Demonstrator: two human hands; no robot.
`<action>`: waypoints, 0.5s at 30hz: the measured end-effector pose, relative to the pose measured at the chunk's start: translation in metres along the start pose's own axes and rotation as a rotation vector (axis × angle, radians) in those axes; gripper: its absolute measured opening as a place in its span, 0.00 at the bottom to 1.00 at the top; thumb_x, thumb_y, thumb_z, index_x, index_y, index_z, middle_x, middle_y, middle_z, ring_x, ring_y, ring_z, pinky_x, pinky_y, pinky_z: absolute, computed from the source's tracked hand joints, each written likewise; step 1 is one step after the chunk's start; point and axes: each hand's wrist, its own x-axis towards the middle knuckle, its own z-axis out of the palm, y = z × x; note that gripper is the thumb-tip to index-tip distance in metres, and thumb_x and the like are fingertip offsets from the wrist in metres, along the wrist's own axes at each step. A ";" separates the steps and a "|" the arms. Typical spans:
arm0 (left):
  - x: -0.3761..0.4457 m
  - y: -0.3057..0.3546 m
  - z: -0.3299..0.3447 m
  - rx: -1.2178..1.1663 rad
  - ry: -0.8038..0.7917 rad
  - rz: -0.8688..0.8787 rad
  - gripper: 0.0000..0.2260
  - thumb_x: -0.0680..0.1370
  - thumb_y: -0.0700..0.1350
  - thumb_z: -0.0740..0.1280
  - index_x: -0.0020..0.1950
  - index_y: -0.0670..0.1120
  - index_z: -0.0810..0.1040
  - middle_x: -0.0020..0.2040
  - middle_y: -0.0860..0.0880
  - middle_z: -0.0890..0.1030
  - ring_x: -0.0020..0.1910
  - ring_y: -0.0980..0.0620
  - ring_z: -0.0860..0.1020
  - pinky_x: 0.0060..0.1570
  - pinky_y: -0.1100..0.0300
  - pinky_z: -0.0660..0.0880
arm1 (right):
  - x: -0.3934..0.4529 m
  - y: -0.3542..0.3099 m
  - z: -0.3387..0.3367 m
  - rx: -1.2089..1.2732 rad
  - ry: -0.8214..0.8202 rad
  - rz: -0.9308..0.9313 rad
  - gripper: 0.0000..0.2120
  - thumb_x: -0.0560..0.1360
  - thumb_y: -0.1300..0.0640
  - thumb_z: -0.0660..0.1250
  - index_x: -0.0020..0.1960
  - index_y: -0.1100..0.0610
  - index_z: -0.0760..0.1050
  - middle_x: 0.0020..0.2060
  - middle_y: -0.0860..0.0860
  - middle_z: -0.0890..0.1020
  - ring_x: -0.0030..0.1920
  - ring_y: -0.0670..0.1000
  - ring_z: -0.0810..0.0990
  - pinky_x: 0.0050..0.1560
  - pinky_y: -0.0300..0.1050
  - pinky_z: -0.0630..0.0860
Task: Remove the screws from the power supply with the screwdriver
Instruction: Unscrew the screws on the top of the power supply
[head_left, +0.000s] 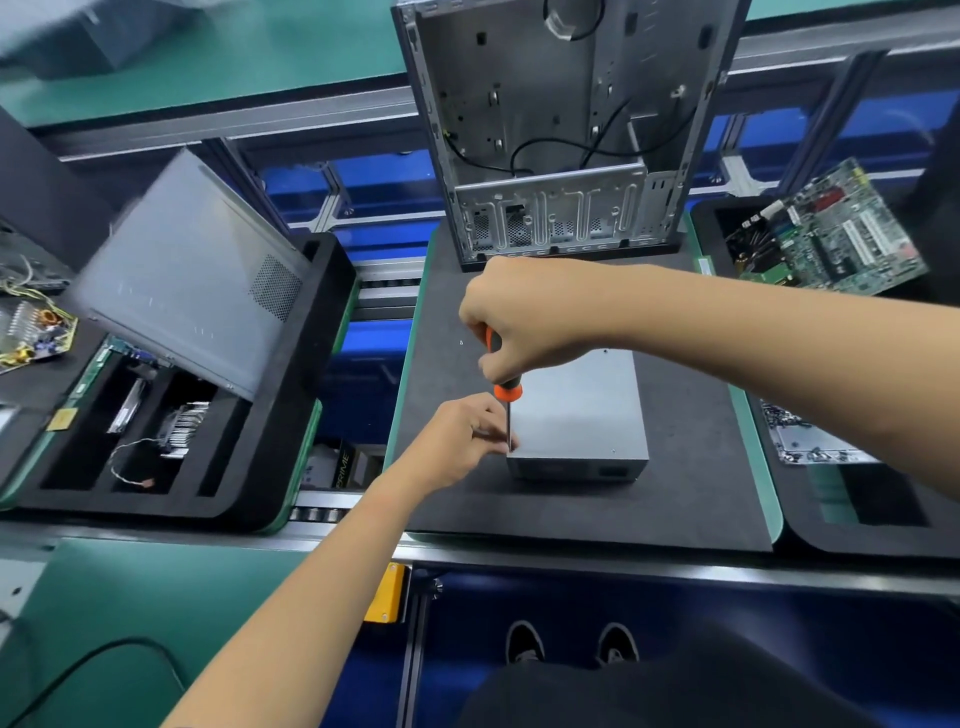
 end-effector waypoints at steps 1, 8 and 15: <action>0.000 0.000 0.000 0.000 0.000 -0.001 0.07 0.73 0.31 0.70 0.40 0.42 0.82 0.41 0.53 0.80 0.43 0.63 0.80 0.46 0.72 0.75 | 0.000 0.000 0.000 -0.005 0.003 -0.001 0.15 0.66 0.51 0.68 0.36 0.64 0.77 0.27 0.55 0.72 0.25 0.49 0.62 0.24 0.39 0.54; 0.002 -0.001 0.001 -0.008 0.004 0.000 0.04 0.72 0.31 0.71 0.40 0.39 0.83 0.42 0.50 0.79 0.41 0.62 0.79 0.48 0.69 0.76 | -0.001 -0.004 -0.002 -0.019 0.004 0.006 0.14 0.67 0.50 0.68 0.36 0.63 0.77 0.28 0.55 0.73 0.27 0.51 0.64 0.25 0.38 0.56; 0.002 -0.003 -0.001 -0.002 -0.020 0.015 0.07 0.72 0.28 0.68 0.41 0.39 0.83 0.42 0.52 0.79 0.42 0.63 0.80 0.45 0.71 0.76 | -0.004 -0.005 -0.005 -0.065 -0.062 -0.024 0.15 0.71 0.48 0.66 0.38 0.62 0.77 0.32 0.56 0.80 0.30 0.52 0.69 0.26 0.41 0.61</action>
